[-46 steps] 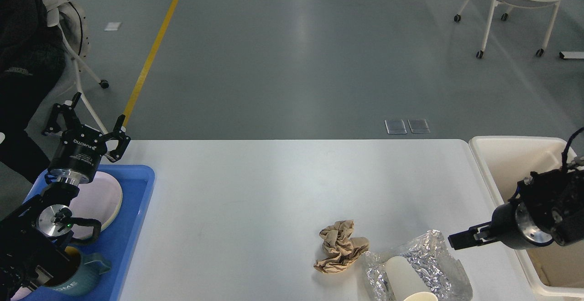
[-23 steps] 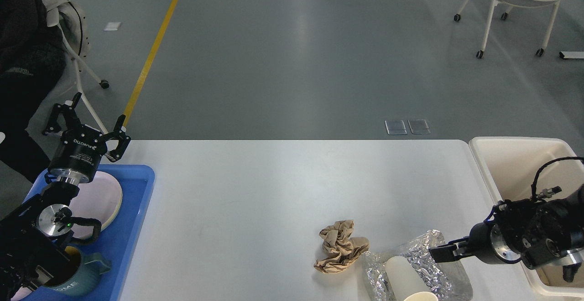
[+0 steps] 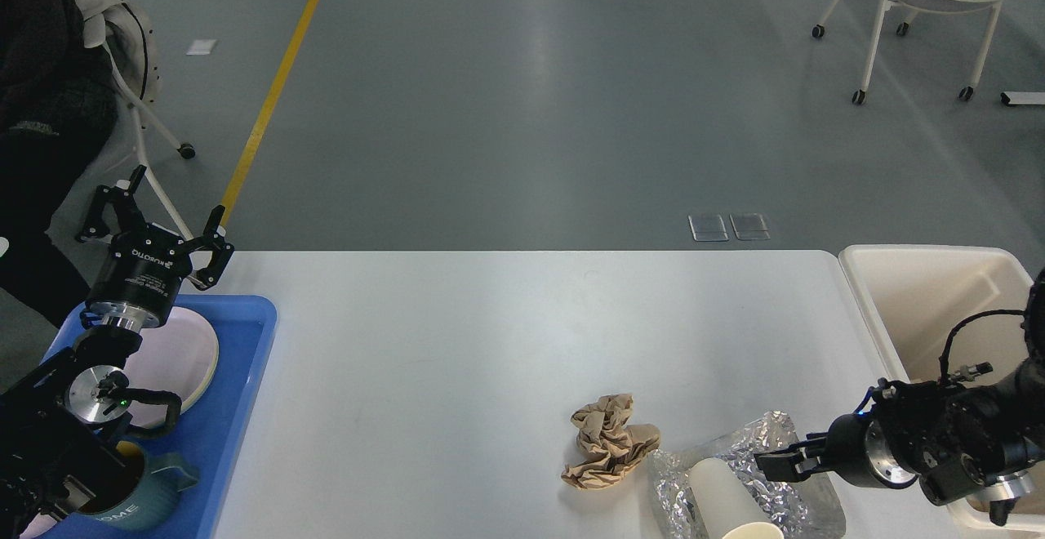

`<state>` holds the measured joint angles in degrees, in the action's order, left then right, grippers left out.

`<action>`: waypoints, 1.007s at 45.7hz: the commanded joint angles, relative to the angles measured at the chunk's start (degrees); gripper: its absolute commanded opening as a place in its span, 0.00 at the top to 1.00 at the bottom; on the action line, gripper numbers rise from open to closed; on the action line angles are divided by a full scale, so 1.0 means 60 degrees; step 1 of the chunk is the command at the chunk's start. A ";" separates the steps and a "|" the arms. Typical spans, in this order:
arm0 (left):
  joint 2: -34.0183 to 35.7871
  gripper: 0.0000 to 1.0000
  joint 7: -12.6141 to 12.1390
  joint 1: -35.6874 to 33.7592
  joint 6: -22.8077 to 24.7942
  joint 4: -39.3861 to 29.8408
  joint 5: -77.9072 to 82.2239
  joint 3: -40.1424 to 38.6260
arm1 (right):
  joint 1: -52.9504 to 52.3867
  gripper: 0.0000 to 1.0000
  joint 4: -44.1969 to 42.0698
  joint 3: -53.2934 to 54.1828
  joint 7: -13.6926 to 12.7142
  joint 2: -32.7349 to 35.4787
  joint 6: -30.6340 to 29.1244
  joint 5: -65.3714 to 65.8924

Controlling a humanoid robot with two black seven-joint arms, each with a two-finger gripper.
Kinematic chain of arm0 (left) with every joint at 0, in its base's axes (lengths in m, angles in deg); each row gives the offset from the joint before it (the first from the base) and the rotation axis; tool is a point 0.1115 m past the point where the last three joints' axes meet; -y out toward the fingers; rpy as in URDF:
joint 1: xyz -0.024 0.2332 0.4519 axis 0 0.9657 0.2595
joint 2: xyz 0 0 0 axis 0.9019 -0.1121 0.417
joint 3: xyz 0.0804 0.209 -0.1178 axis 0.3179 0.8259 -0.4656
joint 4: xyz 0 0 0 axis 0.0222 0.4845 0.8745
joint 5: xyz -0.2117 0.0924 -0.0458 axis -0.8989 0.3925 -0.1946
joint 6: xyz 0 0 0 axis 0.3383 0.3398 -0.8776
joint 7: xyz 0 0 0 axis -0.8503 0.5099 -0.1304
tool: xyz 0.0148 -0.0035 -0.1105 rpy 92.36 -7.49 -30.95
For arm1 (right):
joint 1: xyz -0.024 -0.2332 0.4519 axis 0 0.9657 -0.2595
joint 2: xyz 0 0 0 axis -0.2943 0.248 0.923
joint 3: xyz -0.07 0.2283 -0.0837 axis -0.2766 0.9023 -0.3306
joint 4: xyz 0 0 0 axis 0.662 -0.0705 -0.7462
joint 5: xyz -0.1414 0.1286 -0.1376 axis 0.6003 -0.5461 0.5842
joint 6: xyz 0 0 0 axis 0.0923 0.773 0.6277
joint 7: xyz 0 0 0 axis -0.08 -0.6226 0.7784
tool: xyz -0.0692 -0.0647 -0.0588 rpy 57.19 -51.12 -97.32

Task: Tidy desktop
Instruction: 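Grasp the crumpled foil with the cup and lift it with the right gripper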

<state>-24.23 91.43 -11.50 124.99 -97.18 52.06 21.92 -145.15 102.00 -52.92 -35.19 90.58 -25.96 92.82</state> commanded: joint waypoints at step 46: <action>0.0000 0.00 0.0000 0.0000 0.0015 0.0000 0.0000 -0.0015 | -1.1273 1.00 0.4404 -0.4032 0.2725 0.0544 -0.5130 0.0572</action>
<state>-24.23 91.43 -11.50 125.07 -97.18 52.06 21.90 -202.03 127.84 -74.58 -23.50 95.40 -46.80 95.47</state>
